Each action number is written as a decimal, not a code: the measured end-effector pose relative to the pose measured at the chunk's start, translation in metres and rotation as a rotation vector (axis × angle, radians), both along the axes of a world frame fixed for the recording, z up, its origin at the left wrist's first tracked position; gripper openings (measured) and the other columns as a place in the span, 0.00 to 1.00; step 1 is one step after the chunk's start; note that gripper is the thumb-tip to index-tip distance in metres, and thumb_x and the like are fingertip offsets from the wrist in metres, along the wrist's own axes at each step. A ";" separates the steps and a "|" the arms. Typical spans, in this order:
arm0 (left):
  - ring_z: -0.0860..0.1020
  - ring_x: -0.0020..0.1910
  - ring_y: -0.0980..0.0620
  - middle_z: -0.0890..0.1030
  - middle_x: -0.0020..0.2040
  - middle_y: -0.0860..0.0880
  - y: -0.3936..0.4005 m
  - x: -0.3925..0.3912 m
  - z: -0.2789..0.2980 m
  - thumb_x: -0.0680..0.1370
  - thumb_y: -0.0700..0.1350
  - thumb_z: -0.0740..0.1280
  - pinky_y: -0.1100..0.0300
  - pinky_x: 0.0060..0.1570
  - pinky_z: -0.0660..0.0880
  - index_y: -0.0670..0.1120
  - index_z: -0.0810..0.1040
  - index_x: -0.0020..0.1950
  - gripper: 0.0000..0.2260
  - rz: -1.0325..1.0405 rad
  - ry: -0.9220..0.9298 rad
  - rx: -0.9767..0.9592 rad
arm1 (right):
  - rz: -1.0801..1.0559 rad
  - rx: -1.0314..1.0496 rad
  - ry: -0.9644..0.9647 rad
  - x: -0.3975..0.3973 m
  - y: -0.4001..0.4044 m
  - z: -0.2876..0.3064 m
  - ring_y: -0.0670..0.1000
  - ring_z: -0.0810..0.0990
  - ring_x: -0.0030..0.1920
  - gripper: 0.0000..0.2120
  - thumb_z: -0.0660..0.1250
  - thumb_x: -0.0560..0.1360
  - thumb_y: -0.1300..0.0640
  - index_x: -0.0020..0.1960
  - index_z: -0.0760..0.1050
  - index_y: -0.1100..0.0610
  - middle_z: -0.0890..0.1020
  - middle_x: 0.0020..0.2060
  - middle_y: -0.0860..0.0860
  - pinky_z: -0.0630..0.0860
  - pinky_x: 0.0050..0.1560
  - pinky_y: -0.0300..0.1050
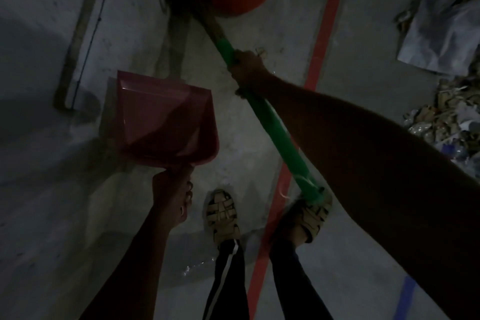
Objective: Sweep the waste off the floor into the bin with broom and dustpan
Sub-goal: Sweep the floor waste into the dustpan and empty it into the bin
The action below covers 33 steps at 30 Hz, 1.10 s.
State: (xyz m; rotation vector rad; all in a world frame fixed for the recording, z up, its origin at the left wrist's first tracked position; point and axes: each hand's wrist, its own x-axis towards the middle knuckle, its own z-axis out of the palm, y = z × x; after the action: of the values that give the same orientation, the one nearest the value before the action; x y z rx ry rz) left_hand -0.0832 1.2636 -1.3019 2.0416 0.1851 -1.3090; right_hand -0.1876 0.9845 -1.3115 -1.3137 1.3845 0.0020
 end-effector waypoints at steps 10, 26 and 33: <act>0.64 0.20 0.54 0.70 0.25 0.48 0.005 -0.021 0.000 0.78 0.47 0.74 0.63 0.24 0.61 0.45 0.68 0.35 0.18 -0.012 -0.018 0.029 | 0.078 0.037 0.217 -0.081 0.042 -0.017 0.50 0.79 0.36 0.14 0.60 0.82 0.54 0.67 0.68 0.56 0.77 0.44 0.53 0.73 0.22 0.37; 0.62 0.16 0.57 0.67 0.21 0.53 -0.002 -0.051 -0.005 0.80 0.43 0.70 0.69 0.20 0.59 0.47 0.68 0.37 0.15 0.013 -0.039 0.042 | 0.296 -0.525 0.226 -0.245 0.184 -0.032 0.60 0.78 0.35 0.32 0.61 0.75 0.52 0.78 0.60 0.59 0.78 0.43 0.59 0.71 0.33 0.46; 0.63 0.16 0.55 0.68 0.23 0.50 0.003 -0.051 -0.006 0.78 0.46 0.72 0.69 0.21 0.59 0.47 0.67 0.33 0.18 -0.014 -0.053 0.082 | 0.350 -0.361 0.096 -0.099 0.104 -0.038 0.52 0.79 0.38 0.29 0.60 0.81 0.53 0.79 0.57 0.54 0.76 0.43 0.54 0.68 0.32 0.39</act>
State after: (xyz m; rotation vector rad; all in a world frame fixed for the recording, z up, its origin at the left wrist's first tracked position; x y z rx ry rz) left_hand -0.1347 1.2662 -1.3078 2.1480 0.2040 -1.2737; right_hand -0.2864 1.0887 -1.3491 -1.8674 1.2542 0.0545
